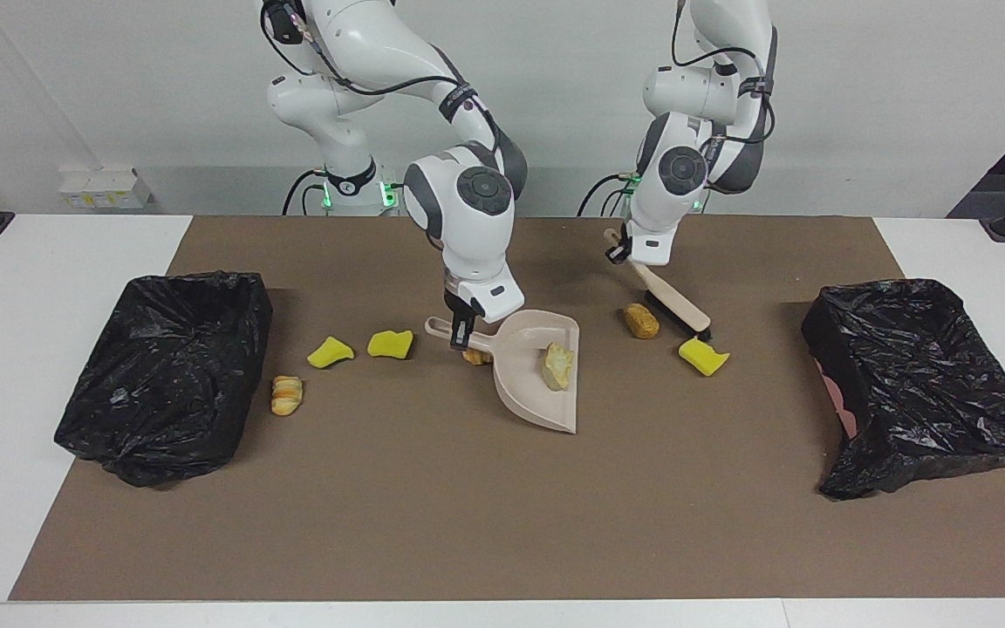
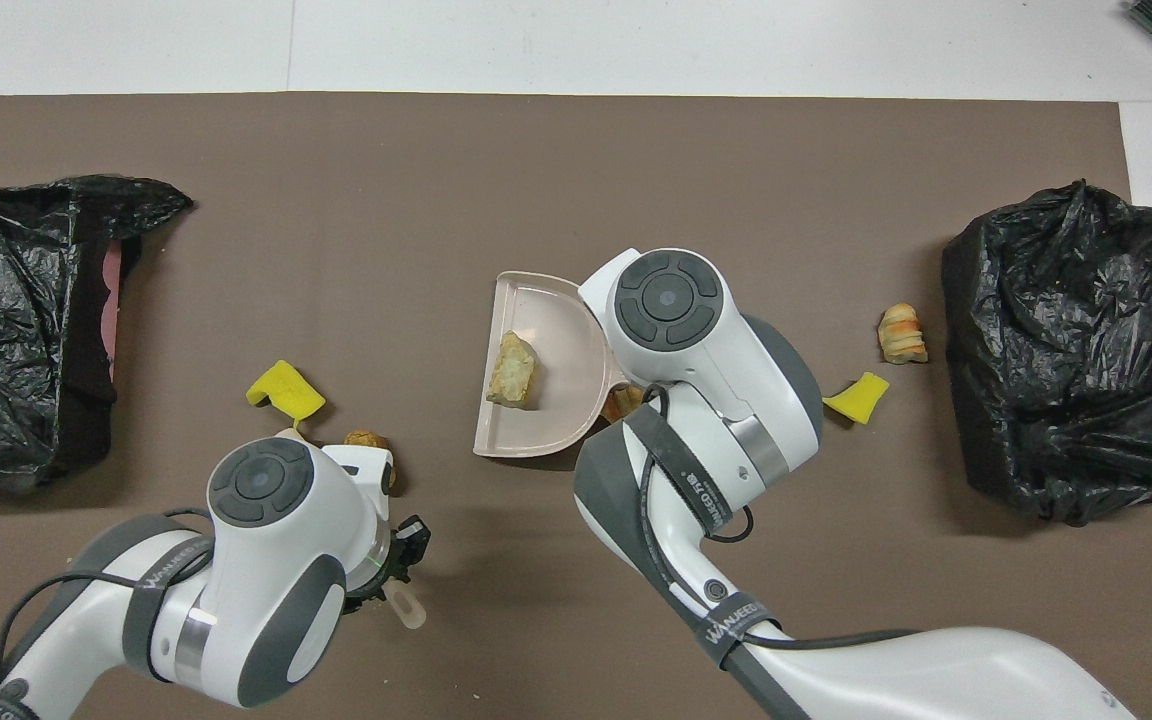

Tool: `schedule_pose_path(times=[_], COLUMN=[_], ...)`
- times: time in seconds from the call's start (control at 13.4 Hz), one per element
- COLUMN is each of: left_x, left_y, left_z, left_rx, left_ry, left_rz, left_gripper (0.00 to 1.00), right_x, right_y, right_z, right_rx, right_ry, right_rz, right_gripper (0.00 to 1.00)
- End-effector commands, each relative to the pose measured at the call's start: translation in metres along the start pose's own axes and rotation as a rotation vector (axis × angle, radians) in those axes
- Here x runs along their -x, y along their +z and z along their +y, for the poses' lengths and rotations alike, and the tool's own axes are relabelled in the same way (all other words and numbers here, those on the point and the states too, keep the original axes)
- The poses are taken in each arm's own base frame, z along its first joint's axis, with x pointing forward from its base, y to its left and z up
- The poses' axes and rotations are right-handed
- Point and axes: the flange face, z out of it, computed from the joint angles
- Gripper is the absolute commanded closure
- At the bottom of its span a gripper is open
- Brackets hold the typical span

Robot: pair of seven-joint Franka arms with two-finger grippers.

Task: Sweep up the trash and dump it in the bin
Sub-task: 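Sweep more scraps toward the dustpan with the left gripper's brush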

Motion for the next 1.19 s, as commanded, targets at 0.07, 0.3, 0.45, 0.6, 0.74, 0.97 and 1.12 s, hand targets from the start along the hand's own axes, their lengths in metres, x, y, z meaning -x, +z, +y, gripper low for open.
schedule_pose_path(times=[0.07,0.3,0.45,0.6,0.74,0.97,1.12], left_x=[0.001,-0.006,-0.015,-0.019,-0.024,-0.026,-0.036], left_y=[-0.002,-0.015,-0.032,-0.043,-0.056,-0.086,-0.108], left_z=[0.022,0.051,0.074,0.086,0.099,0.113,0.094], left_rx=[0.105,0.214,0.317,0.325,0.308,0.241,0.243], left_ry=[-0.147,-0.192,-0.223,-0.207,-0.119,-0.023,0.025], left_rz=[-0.003,-0.037,-0.055,-0.066,-0.085,-0.14,-0.142], left_gripper=[1.0,1.0,1.0,1.0,1.0,1.0,1.0], right_x=[0.004,0.004,0.004,0.004,0.004,0.003,0.008], right_y=[0.0,0.001,0.001,0.0,0.001,0.0,0.002], right_z=[-0.004,-0.004,-0.004,-0.004,-0.004,-0.004,0.0], right_rx=[0.017,0.014,0.016,0.016,0.015,0.016,0.022], right_ry=[-0.026,-0.027,-0.027,-0.026,-0.024,-0.023,-0.04], right_rz=[0.004,0.002,0.003,0.005,0.006,0.009,0.014], right_gripper=[1.0,1.0,1.0,1.0,1.0,1.0,1.0])
